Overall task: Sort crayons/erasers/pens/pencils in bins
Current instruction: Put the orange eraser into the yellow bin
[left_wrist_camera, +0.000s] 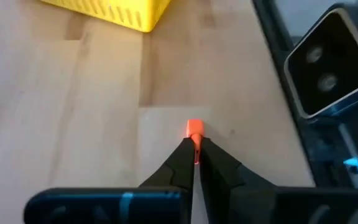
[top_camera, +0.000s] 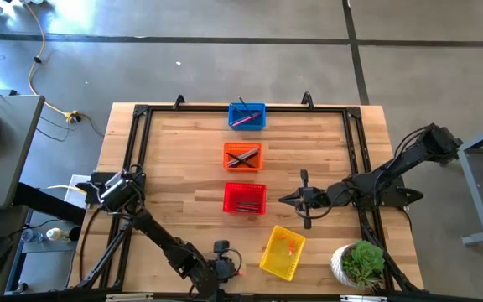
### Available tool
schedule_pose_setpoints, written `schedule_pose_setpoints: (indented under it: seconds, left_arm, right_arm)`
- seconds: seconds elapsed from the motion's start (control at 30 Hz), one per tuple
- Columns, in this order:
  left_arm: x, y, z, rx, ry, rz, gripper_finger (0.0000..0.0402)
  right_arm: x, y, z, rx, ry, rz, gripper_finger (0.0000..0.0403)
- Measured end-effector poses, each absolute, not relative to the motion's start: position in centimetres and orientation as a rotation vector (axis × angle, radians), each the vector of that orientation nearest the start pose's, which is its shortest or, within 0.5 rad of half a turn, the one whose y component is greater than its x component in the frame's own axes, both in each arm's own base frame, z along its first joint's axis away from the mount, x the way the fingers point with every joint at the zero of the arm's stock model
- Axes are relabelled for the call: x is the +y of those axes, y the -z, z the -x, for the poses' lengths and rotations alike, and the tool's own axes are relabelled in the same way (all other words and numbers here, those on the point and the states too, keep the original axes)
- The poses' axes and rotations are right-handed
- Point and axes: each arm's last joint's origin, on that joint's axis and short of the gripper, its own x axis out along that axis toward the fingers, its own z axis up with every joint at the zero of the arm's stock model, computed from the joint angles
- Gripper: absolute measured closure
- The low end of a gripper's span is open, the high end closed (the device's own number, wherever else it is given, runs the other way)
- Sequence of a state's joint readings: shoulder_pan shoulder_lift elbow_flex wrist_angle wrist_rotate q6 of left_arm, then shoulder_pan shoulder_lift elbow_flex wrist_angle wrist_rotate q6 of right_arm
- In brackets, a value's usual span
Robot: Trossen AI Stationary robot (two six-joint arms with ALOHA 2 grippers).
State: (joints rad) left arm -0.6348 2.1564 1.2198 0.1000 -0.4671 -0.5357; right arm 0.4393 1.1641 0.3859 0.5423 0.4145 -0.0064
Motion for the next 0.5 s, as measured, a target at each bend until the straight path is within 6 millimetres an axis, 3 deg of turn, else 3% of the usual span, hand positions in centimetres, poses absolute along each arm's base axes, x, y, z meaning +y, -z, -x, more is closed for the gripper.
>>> schedule_pose_setpoints:
  seconds: [0.17, 0.27, 0.5]
  left_arm:
    - [-22.7, -10.6, -34.2, 0.77, -0.111, 0.003, 0.0398]
    - [-21.7, -12.7, -34.1, 0.749, -0.173, -0.01, 0.0399]
    - [-19.9, -16.3, -36.8, 0.569, -0.067, 0.082, 0.0401]
  right_arm:
    - [8.5, -19.5, -20.8, 0.215, -0.027, 0.117, 0.0403]
    - [8.5, -19.5, -20.7, 0.215, -0.028, 0.124, 0.0403]
    - [8.4, -19.2, -20.7, 0.239, -0.031, 0.143, 0.0403]
